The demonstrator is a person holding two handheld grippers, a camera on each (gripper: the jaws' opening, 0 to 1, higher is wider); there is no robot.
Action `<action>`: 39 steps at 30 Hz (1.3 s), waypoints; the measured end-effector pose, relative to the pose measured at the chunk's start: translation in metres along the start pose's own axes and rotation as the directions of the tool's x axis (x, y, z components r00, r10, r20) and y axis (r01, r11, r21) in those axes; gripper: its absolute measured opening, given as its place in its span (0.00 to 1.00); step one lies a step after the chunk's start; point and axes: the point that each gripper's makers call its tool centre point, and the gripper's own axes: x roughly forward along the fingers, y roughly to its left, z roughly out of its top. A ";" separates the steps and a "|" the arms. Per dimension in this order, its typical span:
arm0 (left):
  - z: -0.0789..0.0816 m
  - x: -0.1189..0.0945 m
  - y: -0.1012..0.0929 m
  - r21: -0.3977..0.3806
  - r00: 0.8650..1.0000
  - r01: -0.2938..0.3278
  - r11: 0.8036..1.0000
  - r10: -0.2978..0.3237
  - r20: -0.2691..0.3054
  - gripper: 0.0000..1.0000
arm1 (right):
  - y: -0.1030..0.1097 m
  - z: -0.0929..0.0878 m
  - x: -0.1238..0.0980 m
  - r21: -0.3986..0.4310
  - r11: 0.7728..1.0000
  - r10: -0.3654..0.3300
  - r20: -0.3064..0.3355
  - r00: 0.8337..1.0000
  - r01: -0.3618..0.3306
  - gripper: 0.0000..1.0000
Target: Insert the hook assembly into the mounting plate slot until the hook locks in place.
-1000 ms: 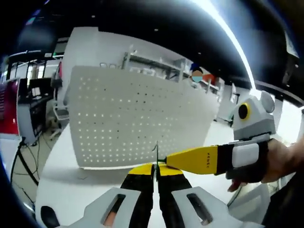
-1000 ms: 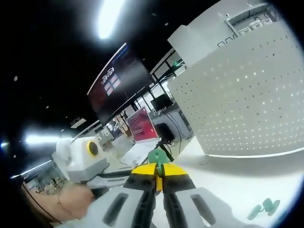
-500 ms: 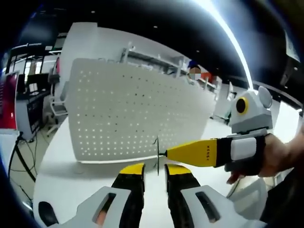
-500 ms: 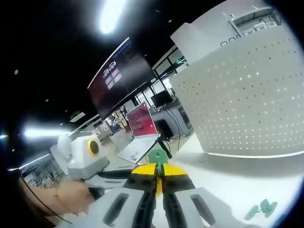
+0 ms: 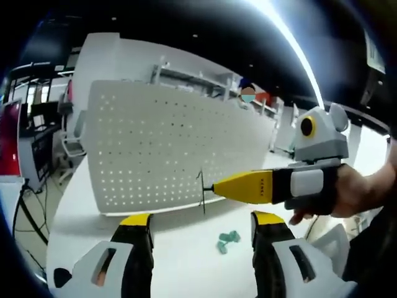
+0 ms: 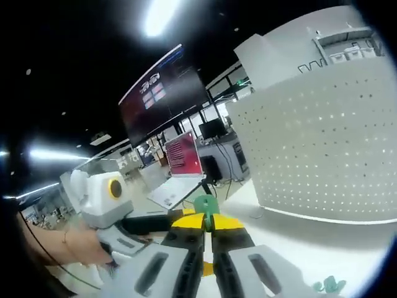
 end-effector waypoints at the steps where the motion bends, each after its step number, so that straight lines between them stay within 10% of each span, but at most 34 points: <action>1: 0.000 0.000 0.000 -0.001 1.000 0.002 1.000 -0.002 0.002 0.72 | -0.001 0.001 0.000 -0.007 1.000 -0.003 0.002 1.000 0.003 0.00; 17: 0.006 -0.001 -0.006 -0.020 0.999 0.035 0.999 -0.034 0.042 0.97 | -0.025 0.022 -0.005 -0.108 0.984 -0.130 0.111 0.985 0.142 0.00; 39: 0.003 0.006 -0.007 -0.040 0.998 0.046 0.998 -0.045 0.032 1.00 | -0.095 0.082 -0.022 -0.120 0.900 -0.361 0.328 0.873 0.418 0.00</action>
